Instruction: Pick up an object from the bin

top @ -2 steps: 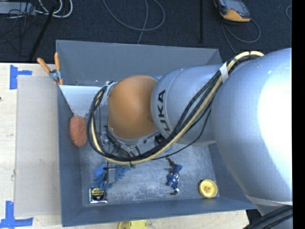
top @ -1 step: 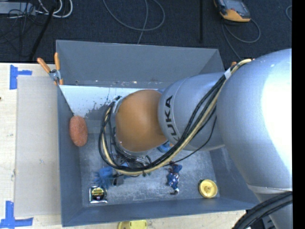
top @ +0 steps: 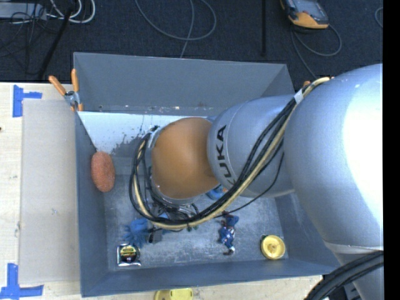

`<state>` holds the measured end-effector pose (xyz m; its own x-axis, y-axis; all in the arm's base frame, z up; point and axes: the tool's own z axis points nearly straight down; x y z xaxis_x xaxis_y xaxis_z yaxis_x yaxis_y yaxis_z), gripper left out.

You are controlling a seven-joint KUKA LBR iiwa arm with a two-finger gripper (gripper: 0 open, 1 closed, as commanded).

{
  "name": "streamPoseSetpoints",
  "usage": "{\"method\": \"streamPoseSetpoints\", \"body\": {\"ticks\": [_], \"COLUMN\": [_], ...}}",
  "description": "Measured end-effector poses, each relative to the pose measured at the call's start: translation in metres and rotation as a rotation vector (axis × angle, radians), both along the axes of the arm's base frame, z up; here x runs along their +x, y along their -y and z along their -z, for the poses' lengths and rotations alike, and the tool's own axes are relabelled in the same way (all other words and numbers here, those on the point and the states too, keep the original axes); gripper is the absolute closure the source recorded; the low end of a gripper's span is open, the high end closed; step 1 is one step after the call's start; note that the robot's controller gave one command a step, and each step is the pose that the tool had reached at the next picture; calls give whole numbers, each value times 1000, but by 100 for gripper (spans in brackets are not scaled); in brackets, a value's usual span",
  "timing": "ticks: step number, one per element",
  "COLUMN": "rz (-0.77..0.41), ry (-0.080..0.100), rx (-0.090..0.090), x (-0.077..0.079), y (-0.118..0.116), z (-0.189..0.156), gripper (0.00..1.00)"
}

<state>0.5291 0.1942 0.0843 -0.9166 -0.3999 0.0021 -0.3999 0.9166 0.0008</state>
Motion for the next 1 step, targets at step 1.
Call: {"method": "streamPoseSetpoints", "body": {"ticks": [1], "rz": [30], "ry": [1], "rx": [0], "x": [8], "y": [-13], "z": [-5], "gripper": [100]}}
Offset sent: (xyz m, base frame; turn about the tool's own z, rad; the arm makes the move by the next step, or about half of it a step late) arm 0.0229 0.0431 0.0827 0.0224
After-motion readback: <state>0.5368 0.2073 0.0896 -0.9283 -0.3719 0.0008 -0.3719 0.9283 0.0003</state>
